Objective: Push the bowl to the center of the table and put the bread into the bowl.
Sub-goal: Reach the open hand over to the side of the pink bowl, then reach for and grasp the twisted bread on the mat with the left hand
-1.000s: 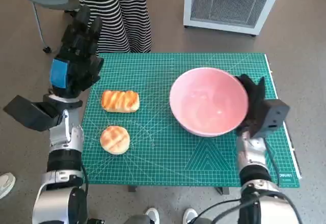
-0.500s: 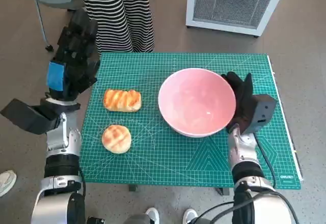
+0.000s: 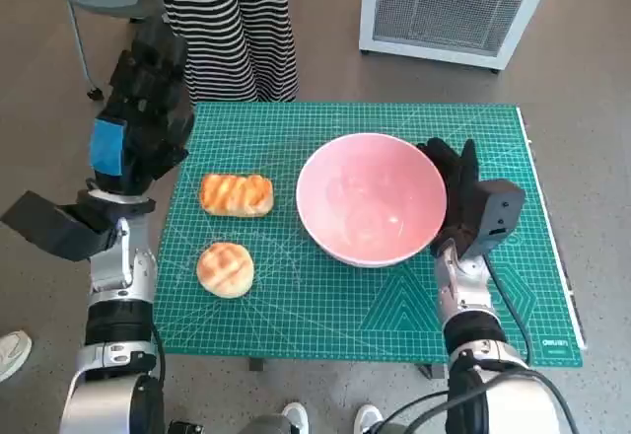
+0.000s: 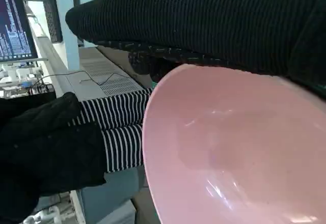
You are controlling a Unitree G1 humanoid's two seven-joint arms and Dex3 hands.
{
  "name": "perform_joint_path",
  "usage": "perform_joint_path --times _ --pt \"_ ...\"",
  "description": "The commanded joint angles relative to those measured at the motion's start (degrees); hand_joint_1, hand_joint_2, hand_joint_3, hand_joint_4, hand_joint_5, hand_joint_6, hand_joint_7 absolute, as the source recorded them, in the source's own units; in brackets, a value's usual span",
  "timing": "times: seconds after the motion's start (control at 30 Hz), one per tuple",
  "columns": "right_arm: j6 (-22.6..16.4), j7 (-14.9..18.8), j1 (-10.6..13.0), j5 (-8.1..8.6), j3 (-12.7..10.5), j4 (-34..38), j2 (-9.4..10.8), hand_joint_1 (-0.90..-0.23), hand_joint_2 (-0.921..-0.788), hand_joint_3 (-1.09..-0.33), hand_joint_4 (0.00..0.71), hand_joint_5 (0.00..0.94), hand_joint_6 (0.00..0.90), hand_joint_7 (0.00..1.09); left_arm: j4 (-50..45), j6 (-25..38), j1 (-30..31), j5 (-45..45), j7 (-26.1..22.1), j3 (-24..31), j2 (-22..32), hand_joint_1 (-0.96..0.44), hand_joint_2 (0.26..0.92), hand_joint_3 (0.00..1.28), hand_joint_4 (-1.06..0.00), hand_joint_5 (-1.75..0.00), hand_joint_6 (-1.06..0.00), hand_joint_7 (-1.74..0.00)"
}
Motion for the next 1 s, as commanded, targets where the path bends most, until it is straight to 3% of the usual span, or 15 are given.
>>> perform_joint_path --times 0.03,0.3,0.47,0.57,0.7,0.8,1.0 --pt "-2.8 -3.2 -0.8 -3.38 2.6 -0.7 -1.9 -0.747 -0.921 -0.761 0.311 0.003 0.242 0.26 0.1 0.2 0.2 0.8 0.2 -0.6 0.0 -0.47 0.921 0.33 -0.13 0.00 -0.18 -0.06" --pt "-14.2 -6.6 -1.7 -8.61 7.1 -4.9 -4.8 -0.761 -0.921 -0.801 0.318 0.005 0.254 0.26 0.3 0.6 -0.2 0.5 0.7 -1.2 -1.1 -0.47 0.921 0.32 -0.14 -0.01 -0.17 -0.05" --pt "-21.4 -3.9 -2.3 -8.91 8.6 -8.8 -6.4 -0.761 -0.921 -0.818 0.320 0.006 0.260 0.27 0.7 0.2 -1.1 0.6 1.0 -1.7 -2.1 -0.48 0.921 0.28 -0.17 -0.01 -0.17 -0.05" --pt "-24.5 -1.4 -2.5 -7.91 9.1 -11.3 -6.8 -0.782 -0.921 -0.830 0.324 0.004 0.199 0.40 0.6 -0.7 -1.5 1.0 1.1 -2.2 -2.7 -0.51 0.921 0.27 -0.18 -0.02 -0.17 -0.05" --pt "-27.0 4.2 -2.6 -4.22 9.1 -15.7 -6.5 -0.794 -0.921 -0.835 0.326 0.002 0.142 0.51 0.8 -2.0 -2.6 1.1 0.2 -2.9 -3.2 -0.54 0.921 0.26 -0.18 -0.02 -0.18 -0.05" --pt "-26.8 7.7 -2.4 -1.92 9.5 -18.8 -6.3 -0.793 -0.921 -0.839 0.325 0.001 0.113 0.56 0.8 -2.0 -3.5 0.8 -1.0 -3.4 -3.5 -0.55 0.921 0.26 -0.18 -0.01 -0.18 -0.05" --pt "-23.5 13.0 -1.0 1.10 10.8 -26.1 -6.6 -0.786 -0.921 -0.833 0.315 0.001 0.069 0.63 0.9 -2.3 -4.9 1.4 -1.9 -4.4 -4.1 -0.57 0.921 0.26 -0.18 -0.01 -0.17 -0.04"
